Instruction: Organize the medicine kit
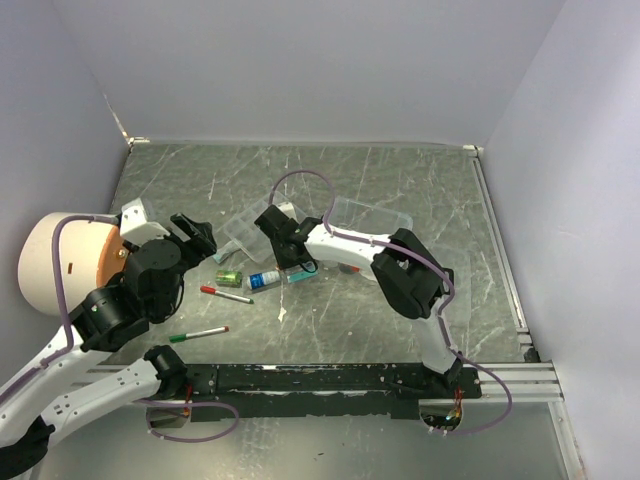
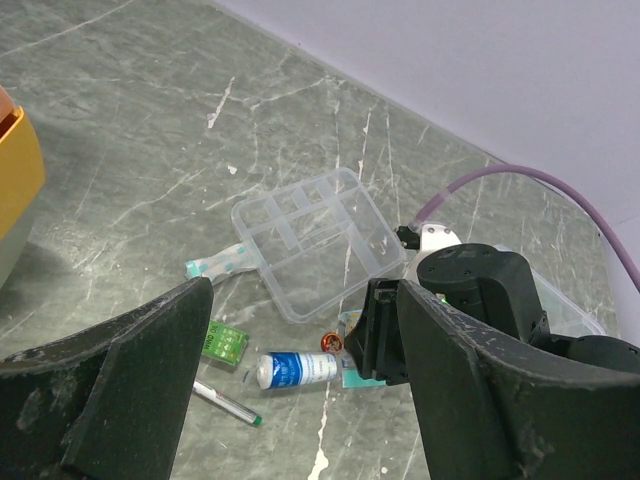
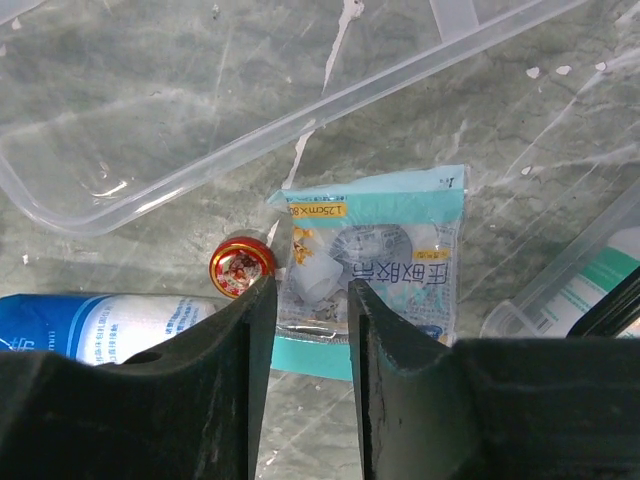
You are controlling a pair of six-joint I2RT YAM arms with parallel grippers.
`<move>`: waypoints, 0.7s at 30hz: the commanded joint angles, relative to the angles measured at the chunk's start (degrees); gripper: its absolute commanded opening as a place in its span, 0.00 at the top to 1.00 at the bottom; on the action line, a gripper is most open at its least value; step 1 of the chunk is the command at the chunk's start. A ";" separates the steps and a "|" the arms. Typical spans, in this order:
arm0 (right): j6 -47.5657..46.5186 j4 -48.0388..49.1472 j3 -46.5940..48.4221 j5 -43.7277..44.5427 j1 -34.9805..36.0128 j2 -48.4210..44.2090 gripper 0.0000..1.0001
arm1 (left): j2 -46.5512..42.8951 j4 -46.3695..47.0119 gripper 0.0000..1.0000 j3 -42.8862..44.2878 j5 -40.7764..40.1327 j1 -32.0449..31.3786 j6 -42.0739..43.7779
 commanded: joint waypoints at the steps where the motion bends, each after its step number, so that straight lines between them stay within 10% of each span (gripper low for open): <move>1: -0.40 -1.30 0.66 2.93 0.10 1.97 0.63 | -0.11 0.07 0.15 0.04 0.53 0.21 0.39; 11: -3.14 -1.37 1.36 7.52 0.25 1.84 0.74 | -2.86 0.28 0.15 -0.16 -0.08 0.20 0.90; 21: -6.45 2.34 -0.30 5.97 0.33 3.02 0.58 | -1.44 -0.29 0.15 0.27 -0.24 0.19 0.87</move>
